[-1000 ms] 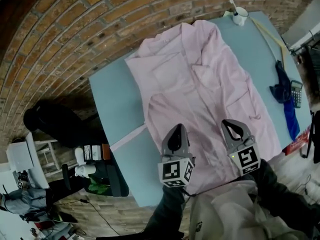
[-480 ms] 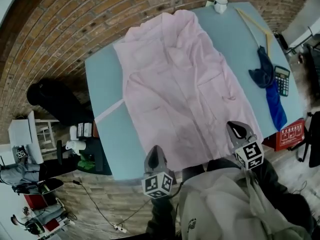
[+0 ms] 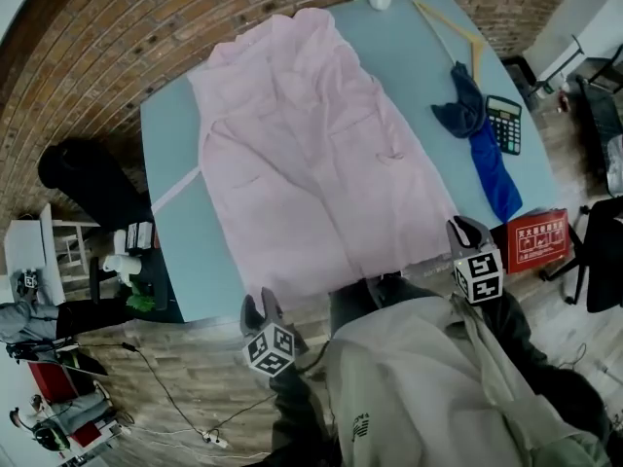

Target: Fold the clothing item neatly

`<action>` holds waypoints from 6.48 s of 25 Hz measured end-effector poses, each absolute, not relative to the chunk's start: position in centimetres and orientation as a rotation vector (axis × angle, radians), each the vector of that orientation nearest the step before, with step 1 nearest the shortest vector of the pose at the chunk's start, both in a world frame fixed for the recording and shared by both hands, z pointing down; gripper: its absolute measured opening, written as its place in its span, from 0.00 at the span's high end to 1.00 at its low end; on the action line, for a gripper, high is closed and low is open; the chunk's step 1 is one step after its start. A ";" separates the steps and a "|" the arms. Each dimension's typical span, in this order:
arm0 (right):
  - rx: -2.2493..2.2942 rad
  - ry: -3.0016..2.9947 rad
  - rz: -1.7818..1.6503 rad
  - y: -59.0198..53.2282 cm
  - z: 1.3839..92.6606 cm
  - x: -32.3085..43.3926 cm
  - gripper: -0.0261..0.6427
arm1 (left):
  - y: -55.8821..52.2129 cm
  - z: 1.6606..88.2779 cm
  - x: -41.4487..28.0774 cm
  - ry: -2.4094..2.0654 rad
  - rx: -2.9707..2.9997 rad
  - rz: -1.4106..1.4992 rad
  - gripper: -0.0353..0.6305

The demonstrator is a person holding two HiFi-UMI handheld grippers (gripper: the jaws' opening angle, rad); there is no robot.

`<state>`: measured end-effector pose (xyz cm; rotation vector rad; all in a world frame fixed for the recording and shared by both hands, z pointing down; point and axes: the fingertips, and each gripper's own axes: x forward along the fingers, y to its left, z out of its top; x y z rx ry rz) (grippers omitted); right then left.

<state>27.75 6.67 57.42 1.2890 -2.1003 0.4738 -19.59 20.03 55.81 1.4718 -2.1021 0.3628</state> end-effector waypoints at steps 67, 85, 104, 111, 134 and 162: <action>1.058 -2.164 0.614 14.0 61.0 29.9 0.92 | 29.2 64.9 -21.1 -2.053 1.343 0.176 0.60; 0.929 -2.226 0.675 14.4 58.5 26.4 0.93 | 25.5 63.9 -16.9 -1.704 1.698 0.248 0.90; 1.022 -2.359 0.857 2.5 45.2 24.0 0.93 | 15.8 43.9 -19.5 -1.461 1.655 -0.353 0.91; 1.053 -2.327 0.861 -7.6 44.8 20.9 0.93 | 5.3 43.5 -24.3 -1.457 1.594 -0.349 0.91; 1.518 -1.901 1.271 -8.3 60.1 23.0 0.58 | 6.9 60.8 -28.9 -1.686 1.216 0.329 0.33; 1.310 -1.998 1.343 7.0 56.6 25.9 0.88 | 21.5 56.5 -21.8 -1.624 1.218 -0.003 0.86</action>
